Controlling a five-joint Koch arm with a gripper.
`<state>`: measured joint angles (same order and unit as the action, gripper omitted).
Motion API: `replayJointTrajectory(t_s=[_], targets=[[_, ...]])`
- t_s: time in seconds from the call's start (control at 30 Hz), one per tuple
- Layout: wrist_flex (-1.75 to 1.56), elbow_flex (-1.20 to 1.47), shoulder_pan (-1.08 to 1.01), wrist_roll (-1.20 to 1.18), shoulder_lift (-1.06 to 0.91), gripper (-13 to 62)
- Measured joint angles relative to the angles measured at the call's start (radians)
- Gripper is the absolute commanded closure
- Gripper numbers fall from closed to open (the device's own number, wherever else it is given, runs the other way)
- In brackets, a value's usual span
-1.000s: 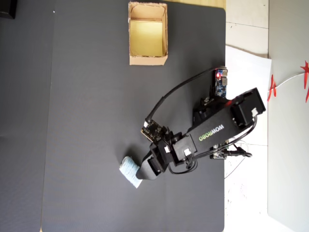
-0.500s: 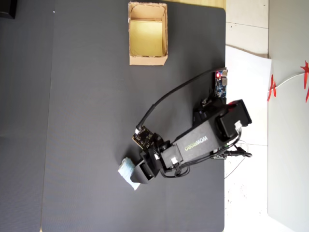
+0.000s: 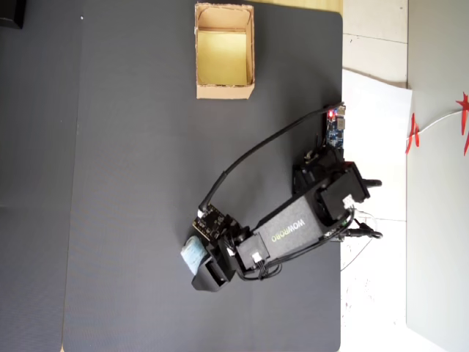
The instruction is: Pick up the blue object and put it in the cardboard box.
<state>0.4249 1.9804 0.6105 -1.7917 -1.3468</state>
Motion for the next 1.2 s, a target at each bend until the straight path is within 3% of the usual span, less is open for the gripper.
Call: replayJointTrajectory(t_s=[0.1, 0.17, 0.23, 0.3, 0.67, 0.9, 1.0, 1.2], targets=[[-0.049, -0.009, 0.005, 0.054, 0.015, 33.7], [-0.077, -0.006, 0.005, 0.061, 0.018, 46.0], [-0.155, 0.025, 0.006, 0.107, 0.014, 53.7], [-0.29, 0.067, 0.008, 0.152, 0.005, 54.4], [-0.354, 0.213, -0.018, 0.167, -0.135, 54.4], [-0.403, 0.387, -0.083, 0.172, -0.345, 54.3], [-0.422, 0.459, -0.235, 0.17, -0.497, 54.3], [-0.426, 0.555, -0.327, 0.192, -0.638, 54.3]])
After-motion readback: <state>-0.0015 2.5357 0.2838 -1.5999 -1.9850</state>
